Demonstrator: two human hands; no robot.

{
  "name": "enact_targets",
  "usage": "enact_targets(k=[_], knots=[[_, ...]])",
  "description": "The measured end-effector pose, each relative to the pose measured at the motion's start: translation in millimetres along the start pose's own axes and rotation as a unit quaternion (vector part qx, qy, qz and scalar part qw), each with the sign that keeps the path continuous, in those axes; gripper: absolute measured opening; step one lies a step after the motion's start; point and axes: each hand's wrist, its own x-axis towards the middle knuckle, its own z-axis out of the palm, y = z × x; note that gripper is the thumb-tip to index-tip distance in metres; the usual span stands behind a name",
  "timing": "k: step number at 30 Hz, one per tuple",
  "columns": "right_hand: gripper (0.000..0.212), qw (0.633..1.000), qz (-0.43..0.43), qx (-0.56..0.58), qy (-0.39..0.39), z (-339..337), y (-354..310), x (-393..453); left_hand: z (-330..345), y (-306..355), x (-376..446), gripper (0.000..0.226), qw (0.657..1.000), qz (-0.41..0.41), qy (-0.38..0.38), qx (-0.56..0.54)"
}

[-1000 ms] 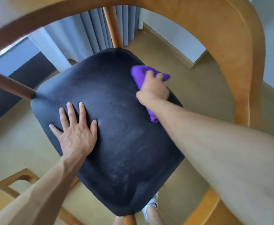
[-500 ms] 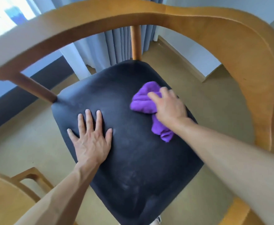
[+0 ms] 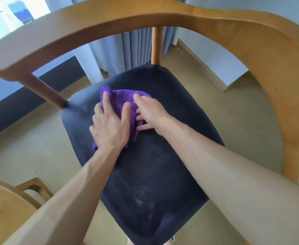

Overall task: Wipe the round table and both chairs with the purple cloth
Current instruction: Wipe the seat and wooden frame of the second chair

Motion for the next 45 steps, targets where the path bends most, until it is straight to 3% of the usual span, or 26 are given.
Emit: enact_targets(k=[2,4,7,10,13,15,17,18,19,21,24,25,27,30,34,36,41,45], knots=[[0.034,0.985,-0.045,-0.135,0.099,-29,8,4,7,5,1,0.083,0.989,0.044,-0.006,0.141],[0.036,0.949,-0.058,-0.274,0.145,-65,27,6,19,7,-1,0.066,0.971,0.082,-0.005,0.225],[0.042,0.951,-0.033,-0.297,0.084,-107,50,5,34,22,-17,0.041,0.978,0.081,-0.008,0.194],[0.043,0.962,-0.075,-0.258,0.044,-124,55,7,50,38,-70,0.035,0.956,0.209,-0.065,0.194],[0.042,0.96,-0.084,-0.267,0.01,-133,57,6,67,41,-132,0.03,0.875,0.404,-0.186,0.192],[0.042,0.956,-0.077,-0.282,-0.02,-138,62,4,68,33,-147,0.028,0.776,0.536,-0.268,0.196],[0.042,0.95,-0.084,-0.296,-0.044,-142,66,1,61,28,-137,0.03,0.693,0.609,-0.328,0.201],[0.042,0.949,-0.09,-0.298,-0.05,-144,67,-1,58,30,-128,0.032,0.676,0.615,-0.353,0.202],[0.042,0.949,-0.092,-0.297,-0.052,-146,68,-2,55,35,-118,0.034,0.683,0.602,-0.365,0.195],[0.042,0.956,-0.089,-0.275,-0.056,-149,66,-3,54,57,-96,0.036,0.746,0.549,-0.335,0.173],[0.04,0.964,-0.076,-0.246,-0.067,-152,59,0,71,98,-79,0.039,0.858,0.448,-0.216,0.129],[0.039,0.962,-0.078,-0.255,-0.065,-155,58,1,81,111,-82,0.041,0.881,0.415,-0.19,0.125],[0.04,0.954,-0.09,-0.283,-0.052,-162,58,2,103,131,-98,0.043,0.889,0.395,-0.163,0.166],[0.046,0.931,-0.097,-0.348,-0.059,-170,70,0,132,138,-142,0.038,0.859,0.424,-0.187,0.218],[0.052,0.911,-0.109,-0.386,-0.095,-173,82,-3,131,118,-177,0.028,0.782,0.509,-0.286,0.219],[0.056,0.906,-0.109,-0.399,-0.096,-172,83,-2,120,112,-167,0.023,0.759,0.532,-0.309,0.214],[0.062,0.908,-0.108,-0.393,-0.092,-174,87,-6,95,100,-152,0.027,0.638,0.619,-0.384,0.25],[0.063,0.894,-0.117,-0.423,-0.087,-165,99,-12,72,59,-157,0.024,0.573,0.642,-0.447,0.244]])
